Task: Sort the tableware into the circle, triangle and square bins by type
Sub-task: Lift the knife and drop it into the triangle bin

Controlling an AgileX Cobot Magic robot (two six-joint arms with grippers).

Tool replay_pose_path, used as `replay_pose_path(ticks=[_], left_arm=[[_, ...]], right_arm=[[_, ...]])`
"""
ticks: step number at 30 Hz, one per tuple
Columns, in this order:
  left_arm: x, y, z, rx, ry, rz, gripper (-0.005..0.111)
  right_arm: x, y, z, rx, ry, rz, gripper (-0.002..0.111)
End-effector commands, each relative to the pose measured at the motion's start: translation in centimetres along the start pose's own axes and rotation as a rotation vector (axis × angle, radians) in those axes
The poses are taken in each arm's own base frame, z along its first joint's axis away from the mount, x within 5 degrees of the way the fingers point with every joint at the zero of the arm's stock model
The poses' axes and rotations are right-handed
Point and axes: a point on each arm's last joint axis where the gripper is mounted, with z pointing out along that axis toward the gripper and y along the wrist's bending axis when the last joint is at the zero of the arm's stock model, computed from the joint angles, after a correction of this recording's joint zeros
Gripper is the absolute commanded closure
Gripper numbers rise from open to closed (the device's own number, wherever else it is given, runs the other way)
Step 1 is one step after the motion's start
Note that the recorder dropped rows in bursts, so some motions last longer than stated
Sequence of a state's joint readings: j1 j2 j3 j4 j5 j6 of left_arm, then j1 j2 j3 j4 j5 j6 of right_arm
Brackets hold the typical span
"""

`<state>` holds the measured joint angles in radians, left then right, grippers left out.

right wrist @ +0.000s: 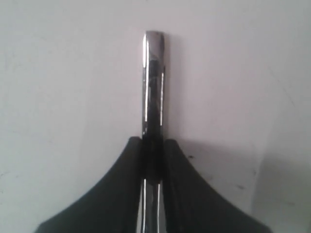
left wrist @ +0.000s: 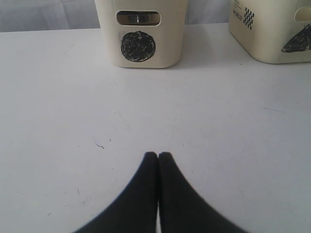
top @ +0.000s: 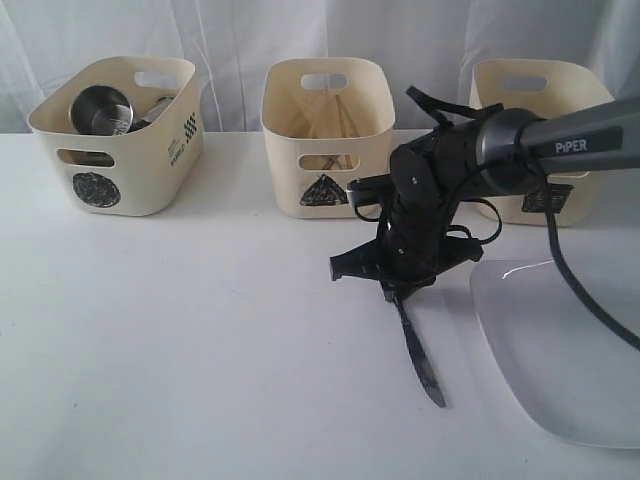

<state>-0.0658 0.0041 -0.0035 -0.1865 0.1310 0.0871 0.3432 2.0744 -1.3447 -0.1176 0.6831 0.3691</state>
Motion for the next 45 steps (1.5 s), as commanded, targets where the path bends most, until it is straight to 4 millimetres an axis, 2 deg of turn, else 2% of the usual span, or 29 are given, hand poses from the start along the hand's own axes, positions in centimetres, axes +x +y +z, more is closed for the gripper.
replay_pose_path(ticks=[1,4,12,14,16,18,23,30,40,45], left_arm=[[0.1,0.0,0.0,0.005,-0.005,-0.004,0.107],[0.1,0.0,0.0,0.005,-0.005,-0.004,0.107],[0.1,0.0,0.0,0.005,-0.005,-0.004,0.107],[0.1,0.0,0.0,0.005,-0.005,-0.004,0.107],[0.1,0.0,0.0,0.005,-0.005,-0.004,0.107],[0.1,0.0,0.0,0.005,-0.005,-0.004,0.107],[0.1,0.0,0.0,0.005,-0.005,-0.004,0.107],[0.1,0.0,0.0,0.005,-0.005,-0.004,0.107],[0.1,0.0,0.0,0.005,-0.005,-0.004,0.107],[0.1,0.0,0.0,0.005,-0.005,-0.004,0.107]], right_arm=[[-0.1,-0.4,-1.2,0.004,-0.018,-0.015,0.108],[-0.9,-0.2,-4.4,-0.046,-0.13,-0.029,0.108],[-2.8,-0.3,-16.0,-0.199,-0.6,0.007,0.108],[-3.2,-0.9,-18.0,-0.228,-0.715,0.028,0.108],[-3.8,-1.8,-18.9,-0.248,-0.793,0.069,0.108],[-4.4,-2.9,-19.3,-0.271,-0.853,0.137,0.108],[-6.4,-4.9,-18.6,-0.343,-1.009,0.299,0.108],[-8.7,-5.5,-16.3,-0.477,-1.158,0.456,0.108],[-13.7,-4.9,-15.0,-0.521,-1.243,0.456,0.108],[-16.1,-4.1,-12.5,-0.454,-1.205,0.342,0.108]])
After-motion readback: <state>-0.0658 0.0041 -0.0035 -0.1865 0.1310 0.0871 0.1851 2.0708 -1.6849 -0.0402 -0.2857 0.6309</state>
